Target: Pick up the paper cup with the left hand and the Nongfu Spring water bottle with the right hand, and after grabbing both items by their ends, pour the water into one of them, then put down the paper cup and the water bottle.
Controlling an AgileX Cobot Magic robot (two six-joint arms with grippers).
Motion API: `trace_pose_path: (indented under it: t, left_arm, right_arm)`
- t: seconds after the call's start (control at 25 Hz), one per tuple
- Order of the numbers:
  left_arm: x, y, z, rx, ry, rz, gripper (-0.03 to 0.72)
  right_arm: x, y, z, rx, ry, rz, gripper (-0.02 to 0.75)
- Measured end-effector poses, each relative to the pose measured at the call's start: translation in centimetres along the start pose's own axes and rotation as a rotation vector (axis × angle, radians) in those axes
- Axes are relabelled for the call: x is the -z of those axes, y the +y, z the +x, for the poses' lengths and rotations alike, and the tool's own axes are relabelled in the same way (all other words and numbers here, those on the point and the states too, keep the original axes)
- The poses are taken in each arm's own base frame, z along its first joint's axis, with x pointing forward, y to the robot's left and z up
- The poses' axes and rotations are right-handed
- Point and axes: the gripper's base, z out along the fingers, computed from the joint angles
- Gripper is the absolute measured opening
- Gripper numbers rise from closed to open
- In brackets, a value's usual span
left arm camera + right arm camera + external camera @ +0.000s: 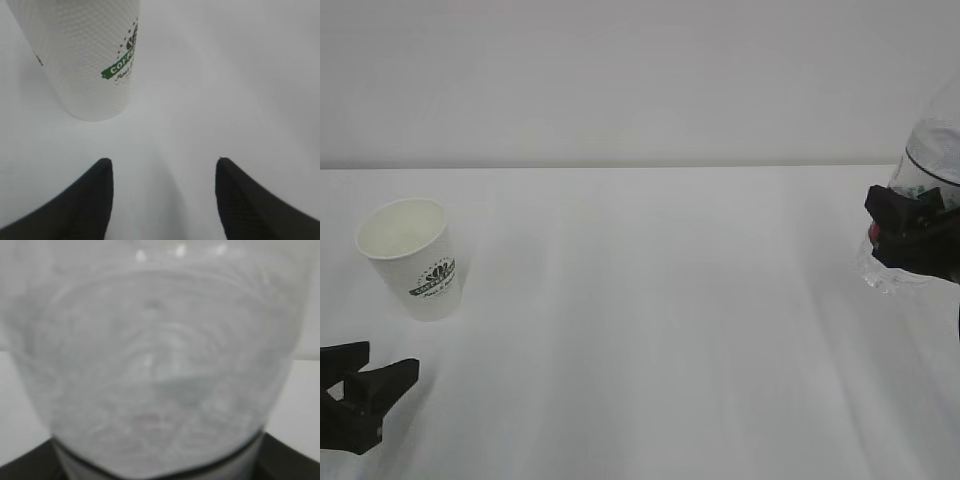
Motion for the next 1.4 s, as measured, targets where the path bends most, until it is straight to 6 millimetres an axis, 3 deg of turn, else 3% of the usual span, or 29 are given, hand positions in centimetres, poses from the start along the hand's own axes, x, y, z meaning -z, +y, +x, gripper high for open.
trace_pose_path:
  t: [0.44,0.92,1.4]
  left_arm:
    - [-1.7,1.0,-1.9,0.002,-0.085,-0.05,0.654]
    - [-2.2,2.1,-1.9,0.056,-0.09,-0.158,0.664]
    - [-4.8,2.8,-2.0,0.056,-0.085,-0.158,0.665]
  right_arm:
    - [0.0,0.0,0.0,0.001,0.004,-0.001,0.442]
    - [0.0,0.0,0.0,0.001,0.004,-0.001,0.441]
    - [0.0,0.0,0.0,0.002,0.004,-0.003,0.441]
